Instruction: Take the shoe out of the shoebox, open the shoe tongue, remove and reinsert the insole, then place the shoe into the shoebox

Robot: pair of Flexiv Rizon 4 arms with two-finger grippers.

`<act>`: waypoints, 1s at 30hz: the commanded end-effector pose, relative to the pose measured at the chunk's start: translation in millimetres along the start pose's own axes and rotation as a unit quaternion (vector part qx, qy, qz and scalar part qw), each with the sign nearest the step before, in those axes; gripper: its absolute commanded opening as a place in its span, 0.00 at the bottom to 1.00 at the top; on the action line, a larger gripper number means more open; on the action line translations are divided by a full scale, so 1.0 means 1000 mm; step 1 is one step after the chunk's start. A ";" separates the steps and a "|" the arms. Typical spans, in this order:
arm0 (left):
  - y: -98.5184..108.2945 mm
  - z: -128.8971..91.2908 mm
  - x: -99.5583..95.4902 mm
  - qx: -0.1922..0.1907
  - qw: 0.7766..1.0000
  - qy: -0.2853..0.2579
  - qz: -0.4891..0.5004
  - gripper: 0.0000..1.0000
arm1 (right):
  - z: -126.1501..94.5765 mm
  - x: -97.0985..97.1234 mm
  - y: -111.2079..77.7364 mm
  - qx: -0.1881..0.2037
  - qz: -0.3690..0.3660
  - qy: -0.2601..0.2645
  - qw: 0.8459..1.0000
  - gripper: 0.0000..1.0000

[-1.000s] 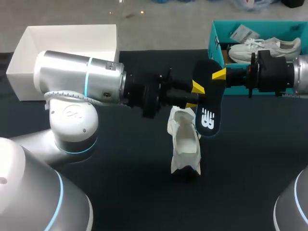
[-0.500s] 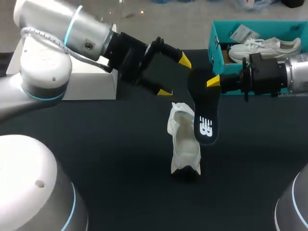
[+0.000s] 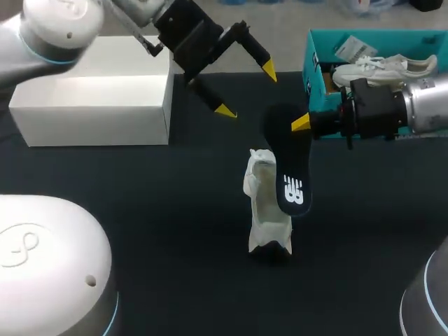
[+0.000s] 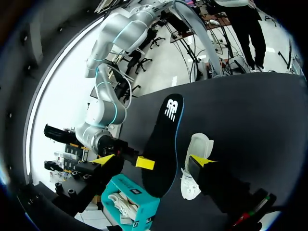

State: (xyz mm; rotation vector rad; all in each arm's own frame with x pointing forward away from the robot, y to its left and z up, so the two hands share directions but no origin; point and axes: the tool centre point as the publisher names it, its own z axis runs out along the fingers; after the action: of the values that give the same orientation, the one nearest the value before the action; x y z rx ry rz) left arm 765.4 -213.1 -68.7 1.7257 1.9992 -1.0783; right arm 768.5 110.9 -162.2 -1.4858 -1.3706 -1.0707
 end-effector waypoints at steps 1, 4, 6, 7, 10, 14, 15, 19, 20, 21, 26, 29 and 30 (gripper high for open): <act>-0.004 0.001 -0.008 -0.028 0.978 0.200 -0.043 1.00 | 0.002 0.001 0.003 0.005 -0.001 0.002 1.000 0.00; -0.004 0.001 -0.008 -0.028 0.978 0.200 -0.043 1.00 | -0.005 0.001 0.001 0.006 -0.001 0.019 1.000 0.00; -0.004 0.001 -0.008 -0.028 0.978 0.200 -0.043 1.00 | -0.008 0.000 -0.001 0.010 -0.004 0.035 0.999 0.00; -0.004 0.001 -0.008 -0.028 0.978 0.200 -0.043 1.00 | -0.008 0.000 -0.001 0.010 -0.006 0.033 0.999 0.00; -0.004 0.001 -0.008 -0.028 0.978 0.200 -0.043 1.00 | -0.006 0.000 -0.002 0.014 -0.005 0.037 0.999 0.00; -0.004 0.000 -0.008 -0.052 0.968 0.242 -0.033 1.00 | 0.000 -0.002 0.001 0.017 -0.003 0.036 0.999 0.00; -0.004 -0.001 -0.009 -0.080 0.959 0.273 -0.024 1.00 | 0.002 -0.003 0.002 0.017 -0.001 0.035 0.999 0.00; -0.002 -0.005 -0.022 -0.136 0.937 0.321 0.021 1.00 | 0.006 -0.005 0.005 0.014 0.004 0.033 0.999 0.00; -0.001 -0.005 -0.026 -0.140 0.936 0.322 0.029 1.00 | 0.006 -0.005 0.006 0.013 0.005 0.034 0.999 0.00; 0.001 -0.005 -0.028 -0.138 0.933 0.332 0.032 1.00 | 0.007 -0.005 0.006 0.011 0.005 0.035 0.999 0.00; 0.005 -0.001 -0.038 -0.110 0.930 0.347 0.056 1.00 | 0.008 -0.002 0.008 0.001 0.003 0.037 0.999 0.00; 0.004 0.002 -0.043 -0.092 0.920 0.374 0.073 1.00 | 0.009 -0.001 0.010 -0.014 0.003 0.044 0.999 0.00; 0.004 0.003 -0.043 -0.089 0.918 0.379 0.073 1.00 | 0.009 -0.001 0.011 -0.016 0.003 0.045 0.999 0.00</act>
State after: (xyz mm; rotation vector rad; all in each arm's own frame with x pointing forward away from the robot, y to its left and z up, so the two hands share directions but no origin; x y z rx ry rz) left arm 769.0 -238.7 -46.2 2.1787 2.0765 -0.3894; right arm 782.8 114.4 -164.6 -1.4406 -1.3005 -1.1297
